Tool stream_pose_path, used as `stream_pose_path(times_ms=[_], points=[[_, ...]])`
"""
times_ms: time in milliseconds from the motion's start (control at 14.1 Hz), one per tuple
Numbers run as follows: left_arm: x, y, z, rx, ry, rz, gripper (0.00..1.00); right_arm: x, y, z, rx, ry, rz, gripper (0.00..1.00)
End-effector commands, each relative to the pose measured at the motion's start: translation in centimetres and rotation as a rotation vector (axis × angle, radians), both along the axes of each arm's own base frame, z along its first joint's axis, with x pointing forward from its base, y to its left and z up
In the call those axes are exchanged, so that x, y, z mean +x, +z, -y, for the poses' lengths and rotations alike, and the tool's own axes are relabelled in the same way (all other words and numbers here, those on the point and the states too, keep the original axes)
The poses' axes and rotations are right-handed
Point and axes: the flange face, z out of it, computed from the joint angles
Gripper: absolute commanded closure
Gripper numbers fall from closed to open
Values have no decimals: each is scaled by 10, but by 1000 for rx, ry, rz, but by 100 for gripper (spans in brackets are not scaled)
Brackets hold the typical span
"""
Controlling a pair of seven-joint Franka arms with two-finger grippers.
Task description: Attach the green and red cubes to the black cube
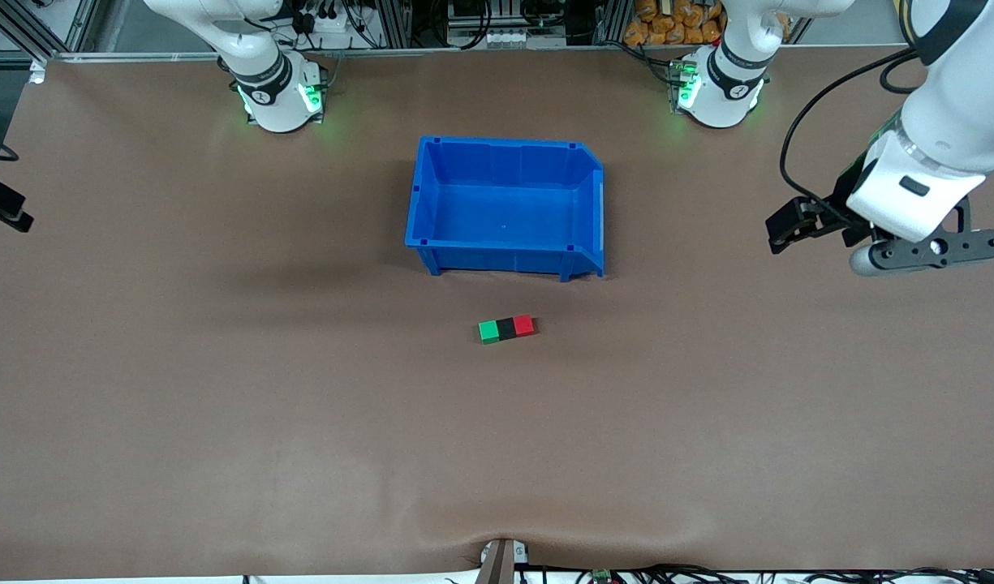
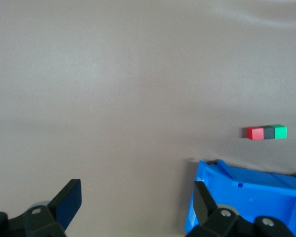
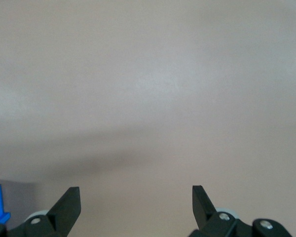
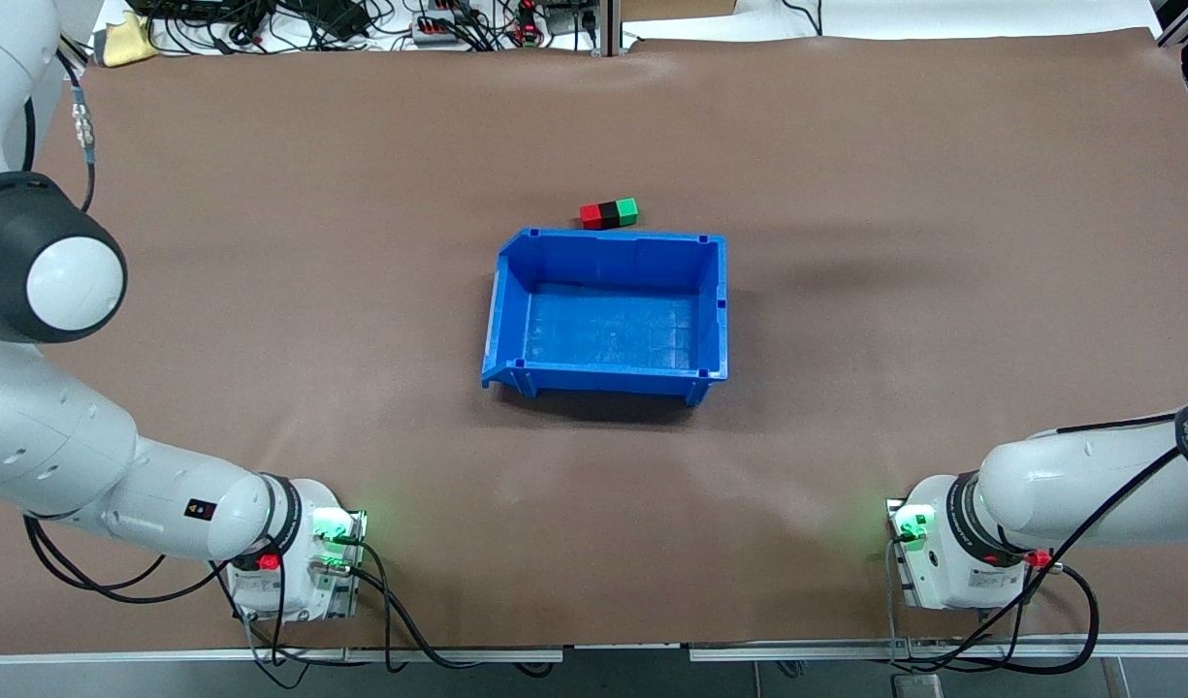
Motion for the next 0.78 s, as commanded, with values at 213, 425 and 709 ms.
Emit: stream_pose_path(times_ms=[213, 425, 709], points=[[-12, 9, -7, 44, -25, 14, 0, 5, -7, 4, -16, -11, -38, 0], [-17, 12, -11, 66, -36, 33, 0, 6, -6, 3, -14, -9, -33, 0], [-50, -1, -44, 52, -10, 53, 0, 7, -7, -1, -11, -7, -29, 0]])
